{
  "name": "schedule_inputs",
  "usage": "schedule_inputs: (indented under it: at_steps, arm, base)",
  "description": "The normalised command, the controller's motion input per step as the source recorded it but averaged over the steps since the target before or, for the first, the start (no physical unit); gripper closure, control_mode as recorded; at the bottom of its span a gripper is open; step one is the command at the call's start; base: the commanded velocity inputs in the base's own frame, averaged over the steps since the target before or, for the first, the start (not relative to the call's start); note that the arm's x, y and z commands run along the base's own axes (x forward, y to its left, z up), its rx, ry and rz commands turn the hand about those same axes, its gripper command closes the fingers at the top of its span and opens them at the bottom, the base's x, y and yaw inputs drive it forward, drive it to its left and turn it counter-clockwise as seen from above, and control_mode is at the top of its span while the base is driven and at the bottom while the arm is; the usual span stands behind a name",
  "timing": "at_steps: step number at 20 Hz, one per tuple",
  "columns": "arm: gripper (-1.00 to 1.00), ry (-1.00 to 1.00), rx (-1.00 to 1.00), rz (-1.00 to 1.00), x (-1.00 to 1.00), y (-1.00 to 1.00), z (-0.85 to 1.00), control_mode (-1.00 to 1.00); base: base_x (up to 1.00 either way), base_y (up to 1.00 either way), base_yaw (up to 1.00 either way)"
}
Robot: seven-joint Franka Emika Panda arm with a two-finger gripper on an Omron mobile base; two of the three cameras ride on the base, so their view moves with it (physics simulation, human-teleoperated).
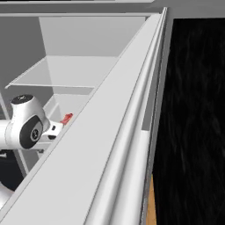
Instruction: Place one lime and one steak in each tupperware on the nearby counter, to pack two identical lunches.
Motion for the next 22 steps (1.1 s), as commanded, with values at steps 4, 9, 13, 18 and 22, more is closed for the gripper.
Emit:
schedule_inputs:
  at_steps: [4, 9, 13, 18, 22]
  arm:
    - [-1.00, -0.38, 0.00, 0.00, 0.08, 0.02, -0.07, -1.00]
    - [-1.00, -0.28, 0.03, 0.05, 0.00, 0.00, 0.01, -1.00]
    - [-1.00, -0.18, 0.01, 0.08, 0.08, 0.05, 0.00, -1.00]
    - [-1.00, -0.26, 0.00, 0.09, 0.26, 0.18, -0.17, -1.00]
    - [-1.00, -0.10, 0.00, 0.05, 0.56, 0.39, -0.23, -1.00]
  base:
    - [0.00, 0.00, 0.00]
    - [0.00, 0.00, 0.00]
    - [0.00, 0.00, 0.00]
    - [0.00, 0.00, 0.00]
    - [0.00, 0.00, 0.00]
